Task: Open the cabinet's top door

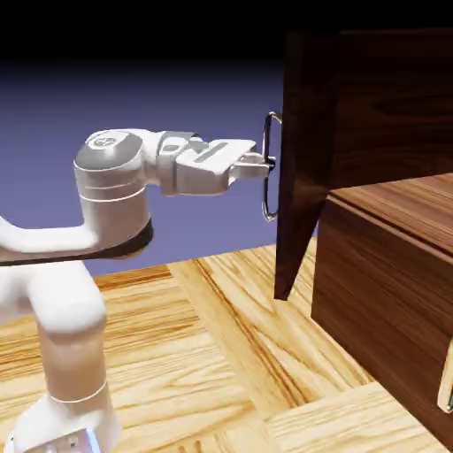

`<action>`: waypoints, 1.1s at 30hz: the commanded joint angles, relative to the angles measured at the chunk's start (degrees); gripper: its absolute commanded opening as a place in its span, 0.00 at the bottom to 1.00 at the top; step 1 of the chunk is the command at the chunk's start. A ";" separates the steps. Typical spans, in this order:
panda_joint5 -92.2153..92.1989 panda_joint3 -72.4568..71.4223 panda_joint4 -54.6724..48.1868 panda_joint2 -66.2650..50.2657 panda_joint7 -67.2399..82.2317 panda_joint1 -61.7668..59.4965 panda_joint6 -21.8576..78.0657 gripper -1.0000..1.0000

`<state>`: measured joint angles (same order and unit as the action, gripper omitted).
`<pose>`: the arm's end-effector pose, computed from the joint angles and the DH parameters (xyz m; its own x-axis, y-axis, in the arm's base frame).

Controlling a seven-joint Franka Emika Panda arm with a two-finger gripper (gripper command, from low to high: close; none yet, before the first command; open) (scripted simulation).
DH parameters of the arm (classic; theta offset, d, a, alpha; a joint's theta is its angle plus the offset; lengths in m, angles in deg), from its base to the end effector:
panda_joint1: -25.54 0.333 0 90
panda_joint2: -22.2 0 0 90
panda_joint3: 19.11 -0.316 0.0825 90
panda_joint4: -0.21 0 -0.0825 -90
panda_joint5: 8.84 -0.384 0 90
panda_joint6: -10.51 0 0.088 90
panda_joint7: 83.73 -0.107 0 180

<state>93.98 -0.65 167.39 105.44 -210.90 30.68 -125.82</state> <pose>0.2121 -0.0798 0.5740 -0.4762 -0.5218 0.7078 -0.4759 -0.5239 -0.7064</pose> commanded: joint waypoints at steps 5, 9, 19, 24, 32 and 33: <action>-11.38 -10.39 3.04 5.00 2.52 -0.92 6.32 0.00; -19.77 -18.69 4.08 7.62 3.84 -0.32 11.57 0.00; -38.79 -39.46 1.83 8.13 4.62 1.73 25.39 0.00; -47.65 -49.84 -2.29 5.36 3.96 0.91 33.07 0.00; -62.71 -63.39 -9.81 5.40 7.56 -8.98 38.67 0.00; -64.45 -63.67 -9.31 7.48 9.35 -10.81 36.77 0.00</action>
<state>29.56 -64.20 157.87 113.00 -201.54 19.86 -89.20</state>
